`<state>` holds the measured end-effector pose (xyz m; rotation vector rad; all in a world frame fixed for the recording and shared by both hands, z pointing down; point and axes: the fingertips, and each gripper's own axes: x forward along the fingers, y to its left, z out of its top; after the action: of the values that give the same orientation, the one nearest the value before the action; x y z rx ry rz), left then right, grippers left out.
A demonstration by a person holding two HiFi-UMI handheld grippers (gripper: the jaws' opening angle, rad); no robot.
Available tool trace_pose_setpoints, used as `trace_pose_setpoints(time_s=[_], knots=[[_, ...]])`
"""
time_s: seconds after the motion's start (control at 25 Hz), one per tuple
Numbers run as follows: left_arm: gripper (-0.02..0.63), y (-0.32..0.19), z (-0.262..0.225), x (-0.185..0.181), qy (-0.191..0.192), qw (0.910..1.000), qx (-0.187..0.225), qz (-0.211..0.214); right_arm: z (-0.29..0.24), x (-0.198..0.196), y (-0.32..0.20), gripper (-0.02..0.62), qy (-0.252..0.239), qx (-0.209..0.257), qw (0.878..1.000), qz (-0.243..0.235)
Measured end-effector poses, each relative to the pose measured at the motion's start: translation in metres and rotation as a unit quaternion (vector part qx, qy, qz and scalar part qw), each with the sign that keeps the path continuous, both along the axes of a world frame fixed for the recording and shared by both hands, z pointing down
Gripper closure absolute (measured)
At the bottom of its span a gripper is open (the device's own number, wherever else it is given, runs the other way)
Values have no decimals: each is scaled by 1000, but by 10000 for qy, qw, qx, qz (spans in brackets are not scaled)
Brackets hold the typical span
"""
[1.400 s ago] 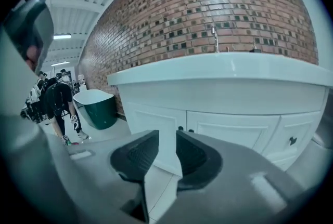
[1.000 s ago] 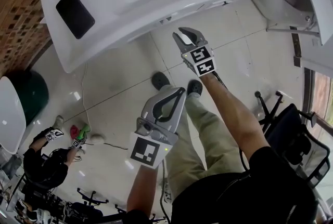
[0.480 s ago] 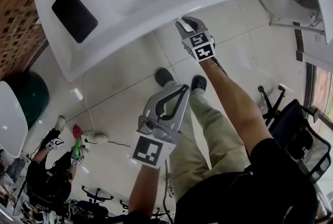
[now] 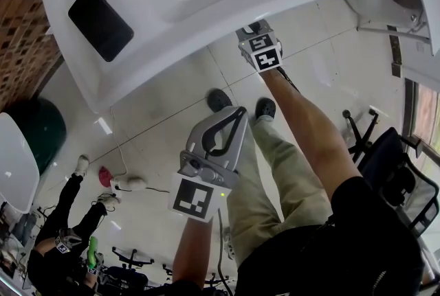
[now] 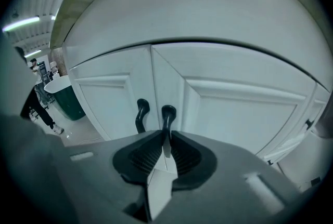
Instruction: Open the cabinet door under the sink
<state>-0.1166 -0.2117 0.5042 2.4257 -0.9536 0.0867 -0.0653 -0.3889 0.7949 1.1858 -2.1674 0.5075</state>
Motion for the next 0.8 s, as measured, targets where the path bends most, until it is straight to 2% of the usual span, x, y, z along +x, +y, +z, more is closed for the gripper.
trace_pose_setpoints(time_s=[0.4, 0.8], knots=[[591, 9, -5, 4, 2, 10000, 60, -70, 1, 2, 17, 561, 113, -62, 9997, -200], [591, 31, -9, 31, 18, 9999, 100, -30, 3, 25, 62, 563, 116, -213, 9980, -576]])
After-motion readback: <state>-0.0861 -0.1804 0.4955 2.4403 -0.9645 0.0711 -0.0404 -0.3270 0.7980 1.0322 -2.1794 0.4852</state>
